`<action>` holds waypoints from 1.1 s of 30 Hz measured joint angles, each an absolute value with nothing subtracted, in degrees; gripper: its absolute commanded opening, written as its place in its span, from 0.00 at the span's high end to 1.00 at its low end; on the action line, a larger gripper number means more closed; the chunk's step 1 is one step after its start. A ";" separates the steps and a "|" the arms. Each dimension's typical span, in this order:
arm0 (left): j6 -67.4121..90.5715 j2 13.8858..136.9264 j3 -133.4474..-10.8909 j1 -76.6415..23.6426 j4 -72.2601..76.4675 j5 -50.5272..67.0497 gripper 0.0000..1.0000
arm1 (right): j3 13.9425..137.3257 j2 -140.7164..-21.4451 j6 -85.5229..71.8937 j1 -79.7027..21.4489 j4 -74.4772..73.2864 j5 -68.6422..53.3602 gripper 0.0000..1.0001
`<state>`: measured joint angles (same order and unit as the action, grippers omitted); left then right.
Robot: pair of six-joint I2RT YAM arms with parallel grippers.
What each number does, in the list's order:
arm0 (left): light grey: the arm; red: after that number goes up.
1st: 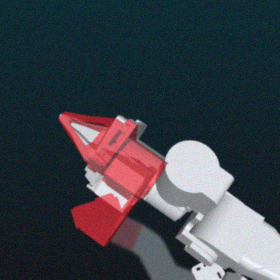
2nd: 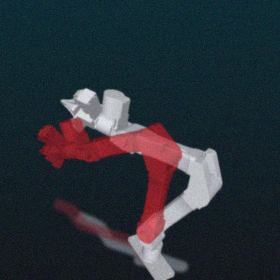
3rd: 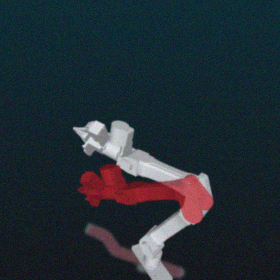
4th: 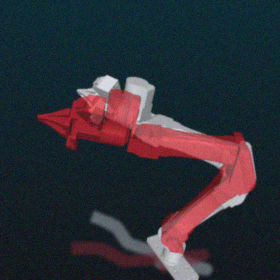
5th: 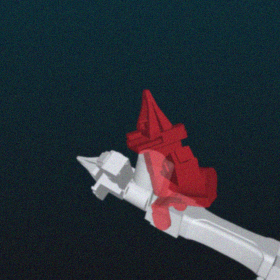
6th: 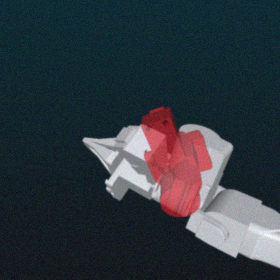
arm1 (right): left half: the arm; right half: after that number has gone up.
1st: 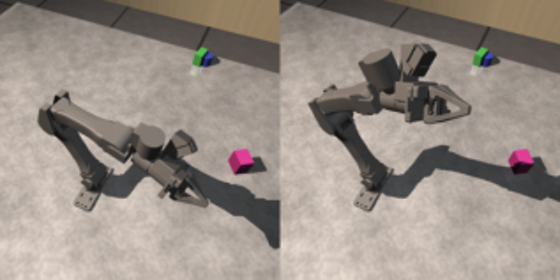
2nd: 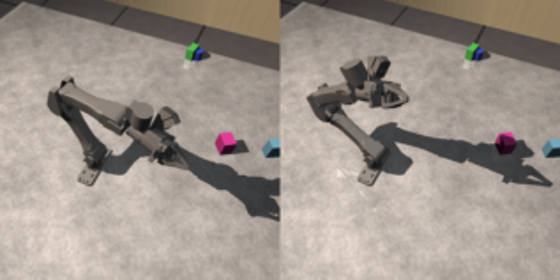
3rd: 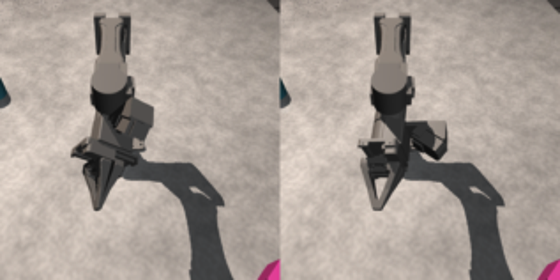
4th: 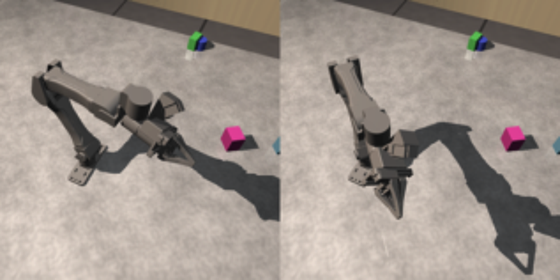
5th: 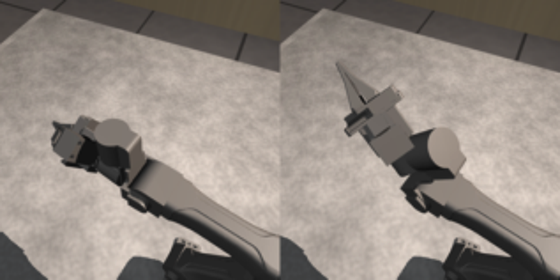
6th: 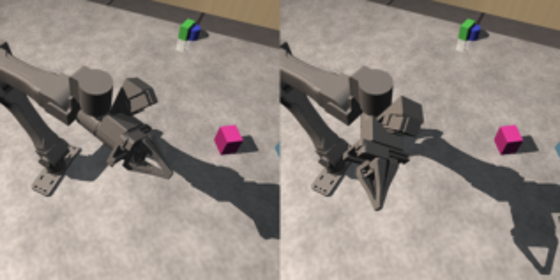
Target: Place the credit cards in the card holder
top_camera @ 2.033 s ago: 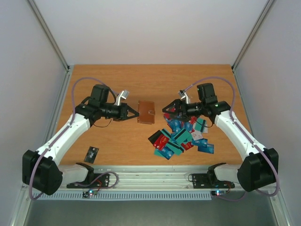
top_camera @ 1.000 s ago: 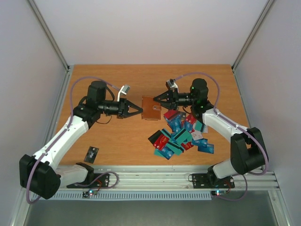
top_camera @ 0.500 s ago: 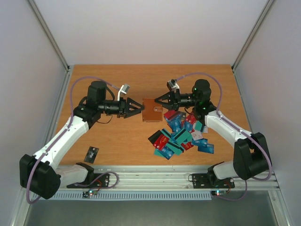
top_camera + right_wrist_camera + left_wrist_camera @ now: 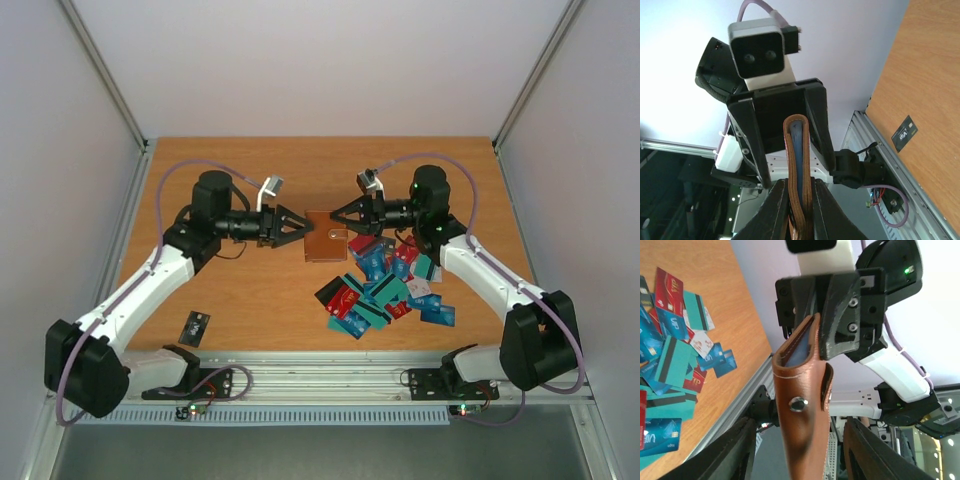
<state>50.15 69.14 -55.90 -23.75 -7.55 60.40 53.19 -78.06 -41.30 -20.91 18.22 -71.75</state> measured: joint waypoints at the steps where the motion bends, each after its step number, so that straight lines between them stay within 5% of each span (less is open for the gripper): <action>1: 50.39 69.67 -55.90 -24.43 -7.18 60.45 0.57 | 53.52 -78.06 -40.97 -20.91 17.80 -71.68 0.99; 7: 51.05 72.10 -55.88 -27.29 -6.15 60.34 0.98 | 54.57 -78.04 -38.54 -20.95 14.70 -71.18 0.96; 12: 51.46 71.88 -55.72 -27.49 -5.82 59.83 1.00 | 57.06 -77.69 -32.14 -20.97 4.05 -69.08 0.48; 16: 50.81 71.22 -55.68 -27.46 -7.62 57.25 1.00 | 65.87 -77.23 -18.63 -21.02 -18.26 -62.22 0.32; 24: 42.94 70.50 -56.71 -27.46 -20.91 47.18 1.00 | 73.12 -74.35 -1.48 -21.28 -45.54 -48.03 0.38; 33: 36.64 70.52 -60.80 -27.46 -31.99 39.59 1.00 | 78.41 -75.09 -8.75 -36.38 -58.85 -25.52 0.51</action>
